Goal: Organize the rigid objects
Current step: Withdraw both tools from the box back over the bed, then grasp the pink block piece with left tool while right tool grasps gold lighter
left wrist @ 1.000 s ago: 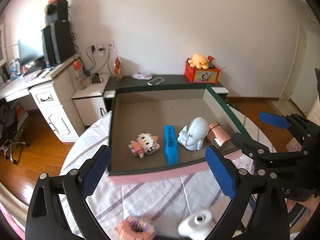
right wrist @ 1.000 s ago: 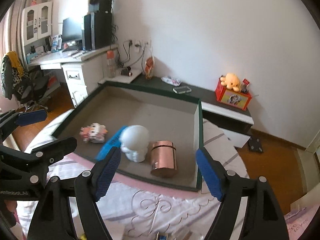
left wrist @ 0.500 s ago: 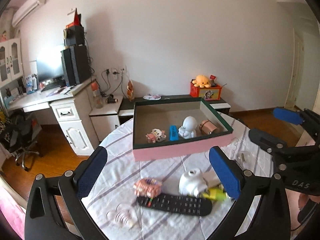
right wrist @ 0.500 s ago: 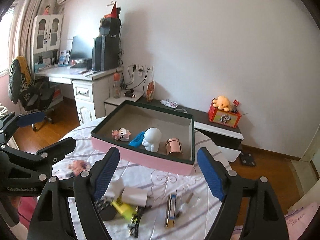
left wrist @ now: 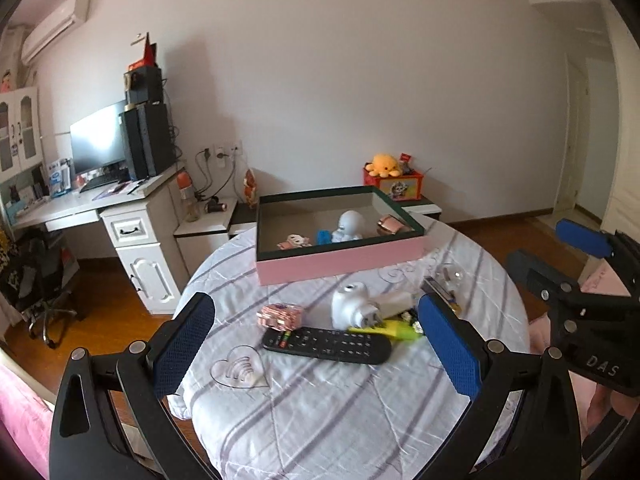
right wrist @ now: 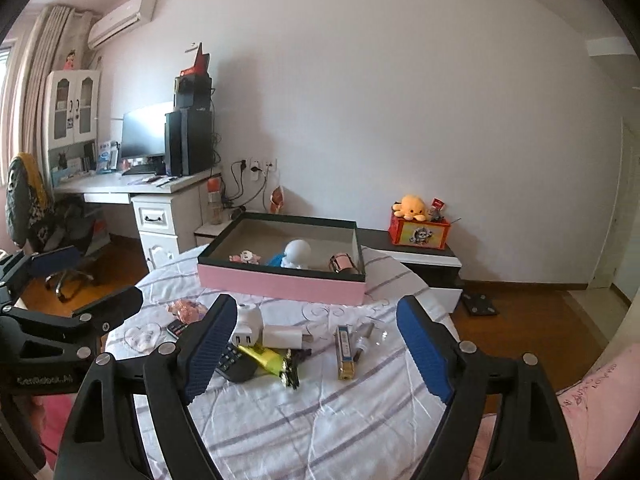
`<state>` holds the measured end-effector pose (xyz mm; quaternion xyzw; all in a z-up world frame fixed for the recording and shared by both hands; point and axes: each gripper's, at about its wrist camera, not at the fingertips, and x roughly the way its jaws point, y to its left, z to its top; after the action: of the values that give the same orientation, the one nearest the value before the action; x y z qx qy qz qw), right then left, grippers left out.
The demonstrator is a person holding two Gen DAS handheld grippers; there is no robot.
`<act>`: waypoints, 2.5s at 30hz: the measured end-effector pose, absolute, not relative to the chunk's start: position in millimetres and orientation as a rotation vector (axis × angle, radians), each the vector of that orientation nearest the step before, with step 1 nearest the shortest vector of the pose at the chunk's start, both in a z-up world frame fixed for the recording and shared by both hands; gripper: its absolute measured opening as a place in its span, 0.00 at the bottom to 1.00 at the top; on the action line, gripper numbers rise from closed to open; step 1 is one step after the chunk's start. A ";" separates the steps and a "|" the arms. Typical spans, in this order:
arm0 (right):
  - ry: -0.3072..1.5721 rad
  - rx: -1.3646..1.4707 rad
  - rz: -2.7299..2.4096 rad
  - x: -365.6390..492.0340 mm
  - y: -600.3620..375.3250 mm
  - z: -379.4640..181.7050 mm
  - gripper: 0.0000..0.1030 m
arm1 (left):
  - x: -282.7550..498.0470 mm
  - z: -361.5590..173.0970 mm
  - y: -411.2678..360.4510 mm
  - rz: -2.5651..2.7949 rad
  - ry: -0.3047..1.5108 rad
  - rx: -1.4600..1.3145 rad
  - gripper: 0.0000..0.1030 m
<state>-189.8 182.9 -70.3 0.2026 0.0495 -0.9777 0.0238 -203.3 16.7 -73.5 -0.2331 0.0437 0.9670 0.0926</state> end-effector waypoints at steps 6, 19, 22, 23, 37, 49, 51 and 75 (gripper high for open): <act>0.150 0.619 -3.062 -178.8 190.3 -68.1 0.81 | -196.5 -76.5 26.6 2.843 0.147 -0.691 1.00; 0.139 0.686 -3.043 -185.5 193.0 -83.5 0.81 | -203.2 -88.9 20.8 2.850 0.147 -0.763 1.00; 0.134 0.703 -3.038 -188.7 193.4 -87.6 0.81 | -206.2 -91.6 18.7 2.854 0.146 -0.774 1.00; 0.133 0.709 -3.036 -189.6 193.4 -88.5 0.81 | -207.5 -93.0 17.5 2.855 0.143 -0.782 1.00; 0.119 0.860 -2.983 -219.8 193.5 -119.1 0.81 | -237.0 -122.2 3.8 2.861 0.117 -0.911 1.00; 0.021 1.064 -2.925 -257.0 214.3 -165.9 0.81 | -273.8 -159.9 -33.8 2.880 -0.047 -1.100 1.00; 0.011 1.077 -2.921 -261.8 216.7 -169.7 0.81 | -279.8 -163.4 -35.1 2.870 -0.075 -1.113 1.00; -0.118 1.216 -2.878 -314.9 251.5 -203.3 0.81 | -367.5 -202.8 -24.9 2.761 -0.077 -1.187 0.53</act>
<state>-314.9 251.5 -203.3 0.3889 -0.0376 -0.9205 0.0075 -367.5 -24.9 -202.8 -0.3939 -0.0257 0.9163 0.0676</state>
